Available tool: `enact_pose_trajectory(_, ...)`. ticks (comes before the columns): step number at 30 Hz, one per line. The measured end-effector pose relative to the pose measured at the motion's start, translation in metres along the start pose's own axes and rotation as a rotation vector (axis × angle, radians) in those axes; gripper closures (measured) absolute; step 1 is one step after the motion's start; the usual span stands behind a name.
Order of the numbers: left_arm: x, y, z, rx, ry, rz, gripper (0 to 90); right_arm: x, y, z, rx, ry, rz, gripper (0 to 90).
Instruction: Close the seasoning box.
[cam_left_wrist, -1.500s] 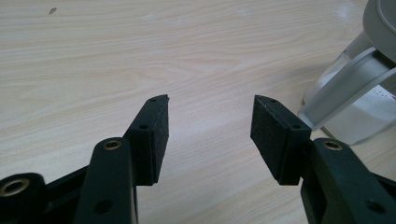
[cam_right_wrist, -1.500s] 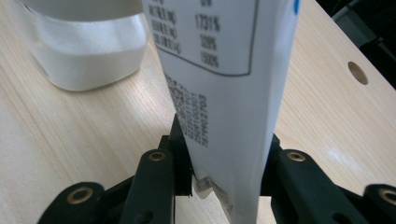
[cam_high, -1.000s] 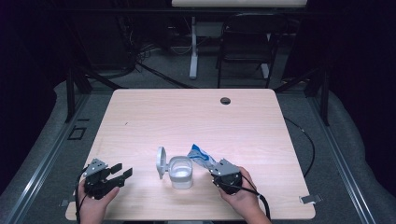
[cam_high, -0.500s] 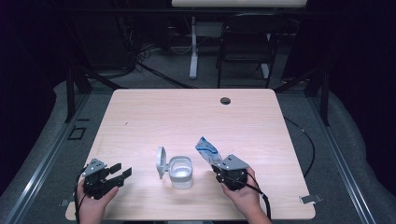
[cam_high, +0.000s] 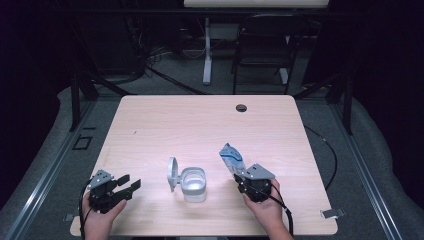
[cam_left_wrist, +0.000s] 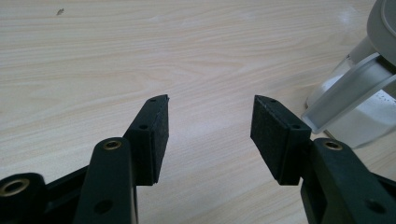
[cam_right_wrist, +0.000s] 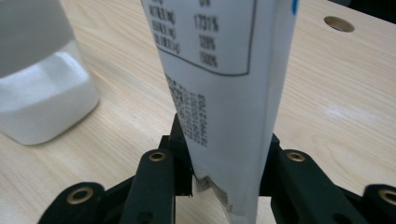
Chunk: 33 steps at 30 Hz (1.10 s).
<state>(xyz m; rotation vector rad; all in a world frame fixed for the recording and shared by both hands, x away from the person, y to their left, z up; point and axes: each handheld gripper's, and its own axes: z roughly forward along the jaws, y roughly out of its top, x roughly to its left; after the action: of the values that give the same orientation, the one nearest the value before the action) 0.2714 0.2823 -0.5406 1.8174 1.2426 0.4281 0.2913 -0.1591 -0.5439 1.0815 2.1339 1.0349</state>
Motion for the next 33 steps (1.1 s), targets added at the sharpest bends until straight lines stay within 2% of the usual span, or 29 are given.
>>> enact_pose_trajectory(6,0.001,0.000,0.000,0.009,0.000,0.002,47.2,-0.009,-0.004,0.000,0.010,-0.025,0.019,68.8)
enact_pose_trajectory(11,0.001,-0.001,0.001,0.005,0.000,-0.001,47.1,-0.015,-0.007,0.002,0.026,-0.043,0.011,68.8)
enact_pose_trajectory(19,0.002,-0.002,0.001,0.019,0.004,0.002,47.1,-0.025,-0.013,0.007,0.035,-0.065,0.040,68.7)
enact_pose_trajectory(26,0.002,-0.002,0.002,0.009,0.008,-0.002,47.1,-0.030,-0.018,0.011,0.044,-0.076,0.056,68.7)
enact_pose_trajectory(29,0.002,-0.002,0.001,0.021,0.004,0.003,47.1,-0.031,-0.018,0.010,0.042,-0.071,0.065,68.7)
enact_pose_trajectory(33,0.000,-0.002,0.003,0.011,0.004,0.003,47.1,-0.030,-0.019,0.009,0.043,-0.074,0.054,68.6)
